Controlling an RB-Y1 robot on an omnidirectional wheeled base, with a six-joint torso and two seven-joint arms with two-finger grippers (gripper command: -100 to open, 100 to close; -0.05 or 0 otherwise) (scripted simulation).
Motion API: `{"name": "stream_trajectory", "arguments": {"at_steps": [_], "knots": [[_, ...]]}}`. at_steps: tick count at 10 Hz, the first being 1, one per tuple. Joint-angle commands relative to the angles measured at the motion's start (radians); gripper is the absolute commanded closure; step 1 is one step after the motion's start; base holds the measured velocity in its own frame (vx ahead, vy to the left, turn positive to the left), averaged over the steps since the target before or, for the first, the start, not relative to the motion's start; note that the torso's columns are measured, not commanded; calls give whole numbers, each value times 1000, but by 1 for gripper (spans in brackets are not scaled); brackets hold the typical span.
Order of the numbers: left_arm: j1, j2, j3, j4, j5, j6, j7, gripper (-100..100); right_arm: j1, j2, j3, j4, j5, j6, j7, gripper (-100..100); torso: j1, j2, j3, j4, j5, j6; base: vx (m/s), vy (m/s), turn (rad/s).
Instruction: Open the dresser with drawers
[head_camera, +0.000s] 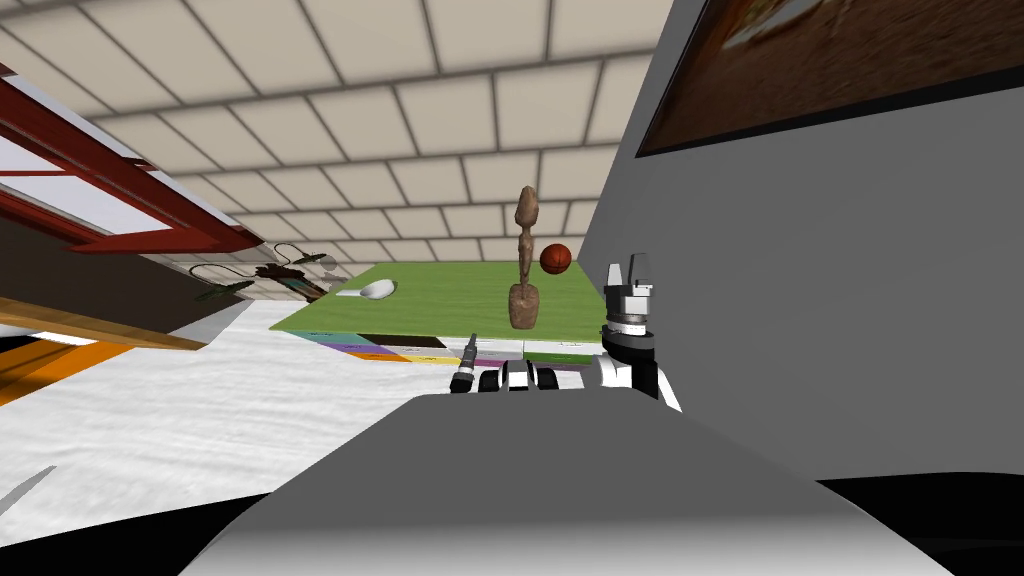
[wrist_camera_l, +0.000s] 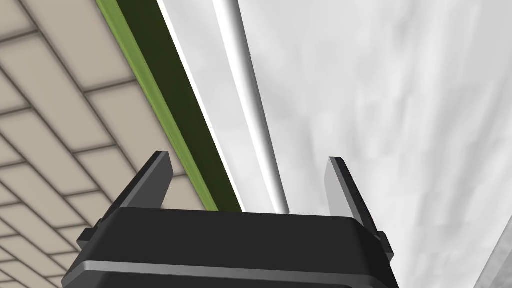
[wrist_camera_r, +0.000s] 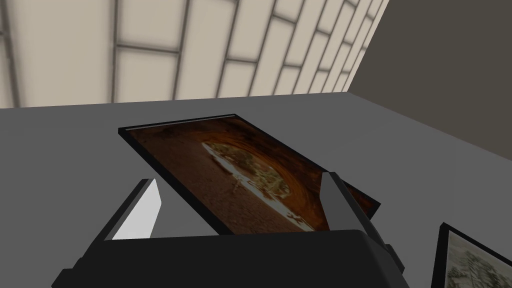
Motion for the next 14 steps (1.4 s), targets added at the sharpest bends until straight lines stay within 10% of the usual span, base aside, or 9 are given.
{"name": "stream_trajectory", "arguments": {"at_steps": [1, 14], "knots": [[8, -3, 0, 22, -1, -30, -4, 100, 0, 0, 0, 0, 0, 0, 0, 0, 0, 1, 1, 0, 0, 0, -13, 3, -5], [244, -34, -77, -257, 12, 52, -43, 100, 0, 0, 0, 0, 0, 0, 0, 0, -6, 6, 2, 7, -5, 0, -48, 25, -12]]}}
